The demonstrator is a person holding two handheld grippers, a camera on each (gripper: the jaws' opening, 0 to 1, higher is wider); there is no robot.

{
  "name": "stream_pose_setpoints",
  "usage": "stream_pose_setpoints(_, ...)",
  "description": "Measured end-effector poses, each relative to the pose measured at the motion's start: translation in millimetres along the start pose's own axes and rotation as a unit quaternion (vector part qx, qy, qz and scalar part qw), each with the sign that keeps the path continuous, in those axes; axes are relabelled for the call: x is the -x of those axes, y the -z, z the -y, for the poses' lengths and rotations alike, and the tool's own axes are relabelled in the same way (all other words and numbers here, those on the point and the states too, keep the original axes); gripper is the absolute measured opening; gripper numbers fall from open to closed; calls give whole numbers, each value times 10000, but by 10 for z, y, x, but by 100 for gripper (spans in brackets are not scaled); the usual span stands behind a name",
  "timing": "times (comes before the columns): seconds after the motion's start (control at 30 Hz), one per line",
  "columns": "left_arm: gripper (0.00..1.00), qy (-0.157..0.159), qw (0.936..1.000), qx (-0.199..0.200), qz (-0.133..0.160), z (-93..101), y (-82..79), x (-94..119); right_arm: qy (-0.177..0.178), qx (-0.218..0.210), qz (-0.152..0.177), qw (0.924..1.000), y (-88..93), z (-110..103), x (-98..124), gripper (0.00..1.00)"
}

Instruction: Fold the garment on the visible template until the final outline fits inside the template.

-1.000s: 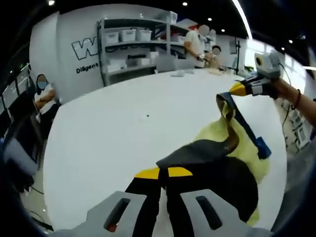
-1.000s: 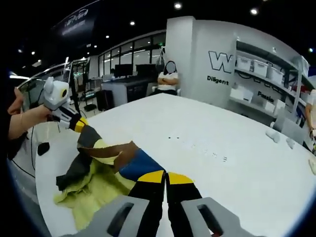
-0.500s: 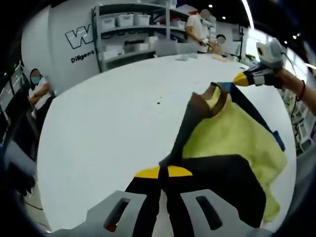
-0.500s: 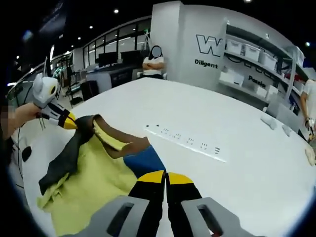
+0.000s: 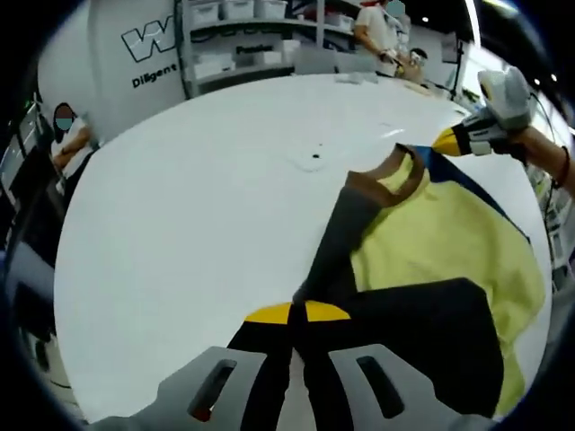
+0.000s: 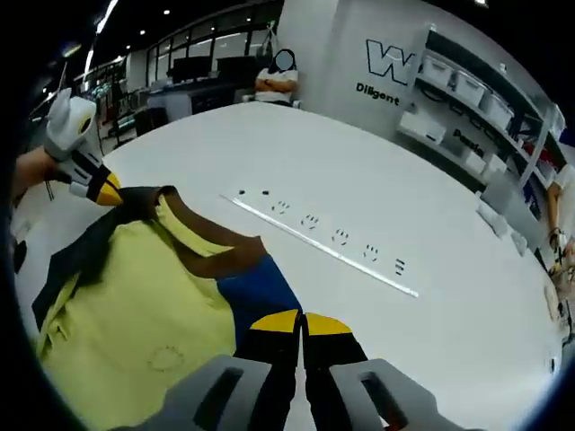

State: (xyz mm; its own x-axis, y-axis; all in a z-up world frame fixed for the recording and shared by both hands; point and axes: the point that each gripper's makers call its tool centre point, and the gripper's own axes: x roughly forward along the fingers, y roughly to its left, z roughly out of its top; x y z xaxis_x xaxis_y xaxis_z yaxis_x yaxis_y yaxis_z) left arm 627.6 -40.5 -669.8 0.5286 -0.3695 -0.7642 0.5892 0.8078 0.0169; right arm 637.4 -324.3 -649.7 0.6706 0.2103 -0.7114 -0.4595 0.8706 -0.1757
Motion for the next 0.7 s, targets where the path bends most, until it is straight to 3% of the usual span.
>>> stream_pose_setpoints(0.17, 6, -459, 9987, -204, -16, -177, -7, -37, 90, -212, -17, 9997, 26, 36, -91, 0)
stream_pose_setpoints(0.2, 6, -453, 9985, -297, 67, -195, -32, -43, 101, -242, -29, 9997, 35, 38, -110, 0)
stream_pose_setpoints(0.4, 9, -433, 9990, 88, 103, -200, -2, -12, 183, -241, -125, 9995, 105, 23, -174, 0)
stream_pose_setpoints(0.6, 21, -545, 9985, 77, 61, -179, 44, 66, 293, -1118, 306, 9928, 19, 55, -139, 0)
stream_pose_setpoints(0.7, 31, -557, 9983, 115, 100, -178, 57, 110, 51, -1610, 483, 9858, -39, 22, -63, 0)
